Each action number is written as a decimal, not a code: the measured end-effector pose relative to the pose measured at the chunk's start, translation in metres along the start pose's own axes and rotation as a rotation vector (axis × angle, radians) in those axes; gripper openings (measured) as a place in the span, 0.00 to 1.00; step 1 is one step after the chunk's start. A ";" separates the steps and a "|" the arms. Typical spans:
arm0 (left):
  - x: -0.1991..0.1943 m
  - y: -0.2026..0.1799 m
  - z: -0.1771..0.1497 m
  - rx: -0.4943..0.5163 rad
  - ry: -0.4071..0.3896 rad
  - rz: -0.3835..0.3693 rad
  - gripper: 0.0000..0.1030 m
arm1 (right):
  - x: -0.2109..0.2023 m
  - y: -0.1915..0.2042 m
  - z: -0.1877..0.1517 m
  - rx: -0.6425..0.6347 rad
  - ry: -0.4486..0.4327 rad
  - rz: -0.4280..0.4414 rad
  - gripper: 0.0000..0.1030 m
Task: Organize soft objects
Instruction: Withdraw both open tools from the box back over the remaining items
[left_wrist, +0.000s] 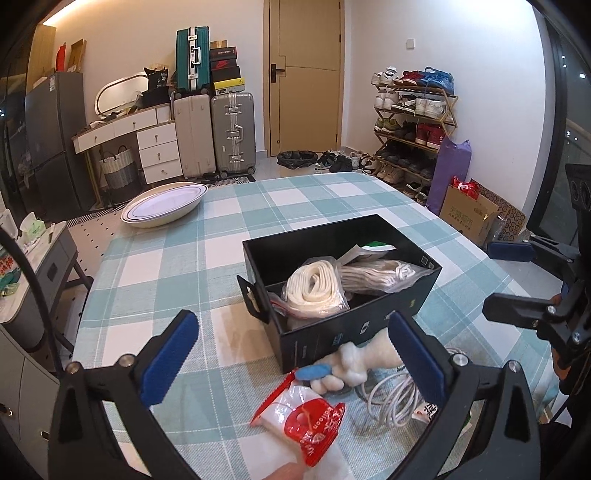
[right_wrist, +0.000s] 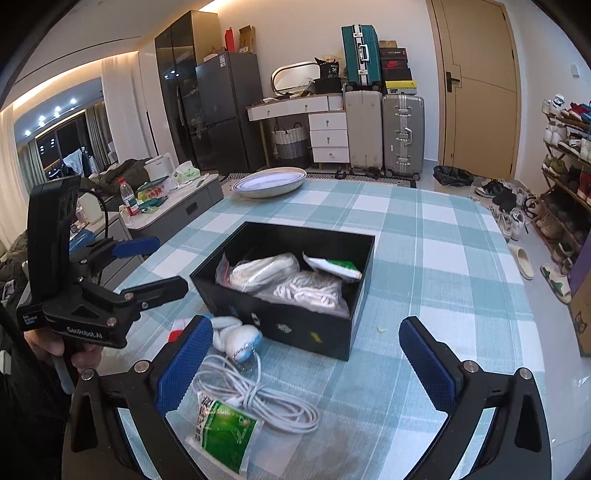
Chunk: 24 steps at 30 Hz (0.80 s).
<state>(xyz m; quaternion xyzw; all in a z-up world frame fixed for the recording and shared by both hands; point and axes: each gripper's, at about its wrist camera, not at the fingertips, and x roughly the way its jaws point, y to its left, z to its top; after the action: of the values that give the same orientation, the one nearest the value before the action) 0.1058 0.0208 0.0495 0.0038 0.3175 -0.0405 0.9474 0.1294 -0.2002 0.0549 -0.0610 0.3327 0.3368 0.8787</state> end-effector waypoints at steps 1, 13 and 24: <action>-0.002 0.000 -0.001 0.001 -0.001 -0.001 1.00 | -0.001 0.001 -0.003 0.001 0.004 0.000 0.99; -0.011 0.004 -0.021 0.010 0.026 -0.007 1.00 | 0.007 0.011 -0.034 -0.027 0.124 0.000 0.99; -0.009 0.000 -0.028 0.030 0.043 -0.007 1.00 | 0.017 0.040 -0.044 -0.111 0.195 0.006 0.99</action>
<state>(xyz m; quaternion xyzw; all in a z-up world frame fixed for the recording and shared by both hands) 0.0818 0.0222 0.0331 0.0178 0.3373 -0.0488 0.9400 0.0894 -0.1751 0.0148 -0.1410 0.3977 0.3498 0.8365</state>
